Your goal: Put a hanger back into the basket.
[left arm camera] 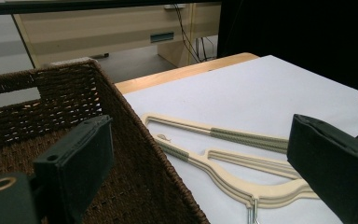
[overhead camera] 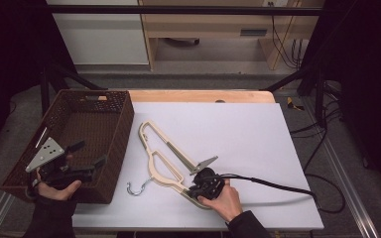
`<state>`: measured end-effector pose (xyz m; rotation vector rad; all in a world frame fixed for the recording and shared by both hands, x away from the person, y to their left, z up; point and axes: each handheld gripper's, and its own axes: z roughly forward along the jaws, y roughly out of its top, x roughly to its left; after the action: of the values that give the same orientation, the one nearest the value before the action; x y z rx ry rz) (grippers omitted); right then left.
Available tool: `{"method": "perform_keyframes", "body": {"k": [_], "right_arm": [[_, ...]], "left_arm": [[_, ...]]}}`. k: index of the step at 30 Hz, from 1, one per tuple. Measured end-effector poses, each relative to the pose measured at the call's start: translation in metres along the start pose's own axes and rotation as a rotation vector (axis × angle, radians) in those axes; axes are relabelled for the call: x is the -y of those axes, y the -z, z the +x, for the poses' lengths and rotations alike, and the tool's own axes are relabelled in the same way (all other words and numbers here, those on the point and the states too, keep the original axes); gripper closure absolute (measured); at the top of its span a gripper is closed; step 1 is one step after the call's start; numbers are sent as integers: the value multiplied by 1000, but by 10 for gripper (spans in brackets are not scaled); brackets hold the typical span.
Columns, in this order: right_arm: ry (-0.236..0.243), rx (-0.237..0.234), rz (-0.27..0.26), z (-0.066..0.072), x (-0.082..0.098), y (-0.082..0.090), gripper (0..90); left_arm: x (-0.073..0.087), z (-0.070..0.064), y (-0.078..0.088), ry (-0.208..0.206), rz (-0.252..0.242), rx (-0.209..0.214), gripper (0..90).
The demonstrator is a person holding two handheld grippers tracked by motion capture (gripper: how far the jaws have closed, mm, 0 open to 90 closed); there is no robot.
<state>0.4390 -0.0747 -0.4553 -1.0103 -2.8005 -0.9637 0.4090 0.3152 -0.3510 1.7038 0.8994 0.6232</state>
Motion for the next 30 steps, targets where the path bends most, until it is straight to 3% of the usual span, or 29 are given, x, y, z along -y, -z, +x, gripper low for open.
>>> {"method": "perform_keyframes", "body": {"k": [8,16,17,20,22,24,27,28,29,30], "right_arm": [[-3,3,-2,-2,-2,3,792],[-12,-6,-39,-4,-7,15,794],[-11,-17,-49,-5,-8,18,794],[-12,-19,-60,-6,-10,25,794],[-12,-28,-71,-7,-11,28,794],[-20,-30,-73,-7,-12,30,794],[-20,-35,-76,-7,-13,34,795],[-20,-35,-76,-7,-13,34,795],[-23,-39,-83,-7,-14,36,794],[-21,-39,-81,-8,-14,37,795]], "left_arm": [[0,-4,-3,-13,10,11,68],[-3,-21,-12,-54,32,63,68],[-3,-29,-18,-81,50,82,68],[-2,-37,-25,-107,75,104,68],[0,-51,-39,-150,123,138,68],[1,-55,-43,-162,135,147,69],[7,-74,-64,-228,206,190,77],[7,-74,-64,-228,206,190,81],[10,-84,-76,-279,249,200,86],[10,-84,-76,-279,249,200,93]]}}
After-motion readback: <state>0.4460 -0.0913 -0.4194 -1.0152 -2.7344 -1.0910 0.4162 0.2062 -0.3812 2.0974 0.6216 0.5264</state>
